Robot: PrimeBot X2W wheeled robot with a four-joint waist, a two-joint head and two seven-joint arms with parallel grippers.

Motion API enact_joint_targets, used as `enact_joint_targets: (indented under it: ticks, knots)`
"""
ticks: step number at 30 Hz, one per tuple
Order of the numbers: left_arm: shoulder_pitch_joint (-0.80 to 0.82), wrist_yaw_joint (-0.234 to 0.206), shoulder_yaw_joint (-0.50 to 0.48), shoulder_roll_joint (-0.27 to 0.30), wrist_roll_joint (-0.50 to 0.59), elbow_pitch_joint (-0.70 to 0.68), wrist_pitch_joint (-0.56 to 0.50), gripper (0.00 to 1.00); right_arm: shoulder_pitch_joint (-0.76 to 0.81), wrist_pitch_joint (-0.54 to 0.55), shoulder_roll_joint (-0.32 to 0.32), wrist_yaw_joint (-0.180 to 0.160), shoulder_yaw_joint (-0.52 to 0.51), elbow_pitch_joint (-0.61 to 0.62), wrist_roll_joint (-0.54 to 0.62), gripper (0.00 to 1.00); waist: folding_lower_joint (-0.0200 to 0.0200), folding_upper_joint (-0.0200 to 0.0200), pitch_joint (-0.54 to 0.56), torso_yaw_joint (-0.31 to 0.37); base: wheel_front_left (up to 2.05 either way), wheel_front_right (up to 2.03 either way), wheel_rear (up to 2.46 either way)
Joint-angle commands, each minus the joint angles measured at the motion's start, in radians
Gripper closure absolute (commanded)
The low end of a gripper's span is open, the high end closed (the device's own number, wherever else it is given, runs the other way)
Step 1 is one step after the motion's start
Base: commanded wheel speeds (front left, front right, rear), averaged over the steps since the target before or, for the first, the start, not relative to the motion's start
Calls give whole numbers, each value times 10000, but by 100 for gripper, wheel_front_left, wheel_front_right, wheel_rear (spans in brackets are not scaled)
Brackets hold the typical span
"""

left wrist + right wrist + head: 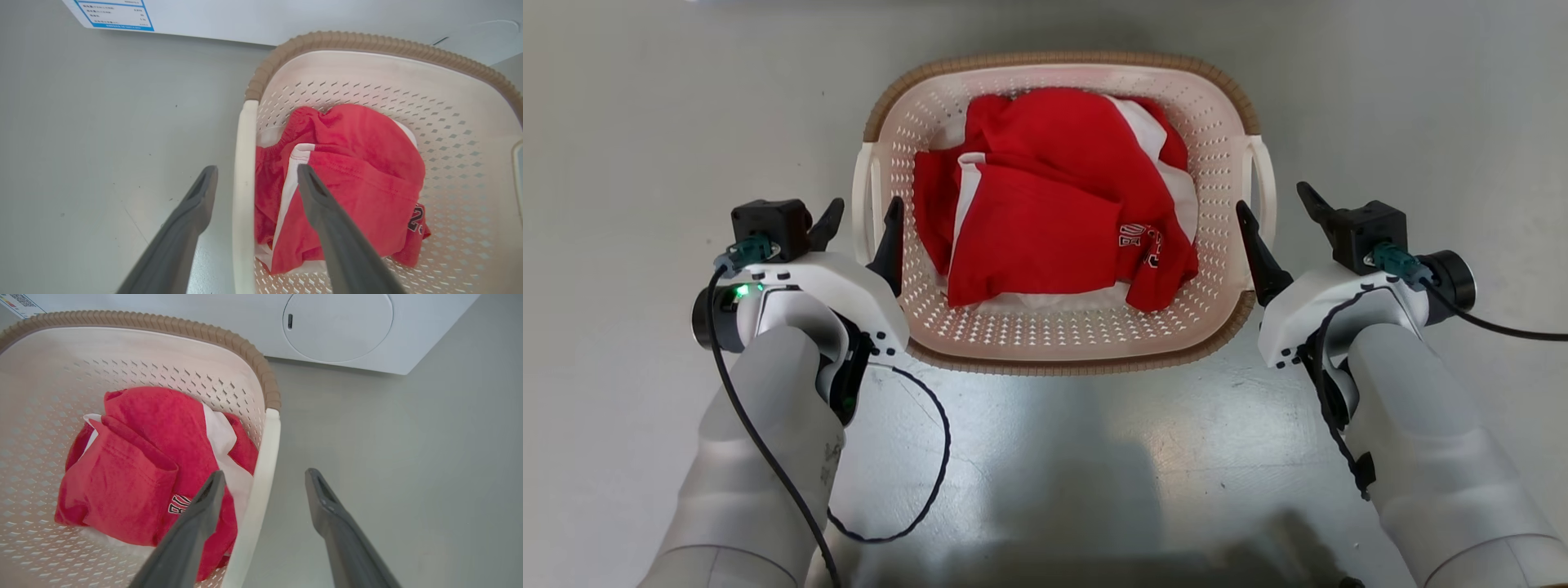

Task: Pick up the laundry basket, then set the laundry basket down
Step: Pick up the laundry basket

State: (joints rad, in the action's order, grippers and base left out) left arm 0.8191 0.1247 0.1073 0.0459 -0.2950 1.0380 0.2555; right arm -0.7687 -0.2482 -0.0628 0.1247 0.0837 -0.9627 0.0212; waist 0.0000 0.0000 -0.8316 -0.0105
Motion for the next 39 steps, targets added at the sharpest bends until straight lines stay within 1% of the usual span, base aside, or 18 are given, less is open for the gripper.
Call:
enact_joint_targets:
  ticks: [1,8,14,15,23,27,36,39]
  knots:
    - [-19,59,-149,293,61,-22,63,0,170,-136,125,60,187,-36,-134,0,0,0,-58,-22,0,0,0]
    - [378,12,-63,263,184,422,63,0,-214,-136,125,60,261,-453,-557,0,0,0,-261,-107,0,0,0]
    - [745,-7,82,236,271,996,63,0,-653,-136,125,60,421,-1220,-1010,0,0,0,-317,-168,0,0,0]
    - [801,-4,93,222,239,1152,62,0,-709,-136,125,60,439,-1360,-1236,0,0,0,-311,-195,0,0,0]
    - [1309,22,325,147,117,1909,57,0,-1162,-136,125,60,865,-2246,-1989,0,0,0,-336,-261,0,0,0]
    - [1525,25,523,126,149,2178,-153,0,-1351,-136,125,60,1229,-2577,-2369,0,0,0,-401,-296,0,0,0]
    - [1694,22,699,95,80,2353,-178,0,-1547,-136,126,60,1777,-2797,-2857,0,0,0,-453,-308,0,0,0]
    - [1704,20,836,90,127,2403,-340,0,-1581,-136,126,60,1986,-2814,-3074,0,0,0,-443,-276,0,0,0]
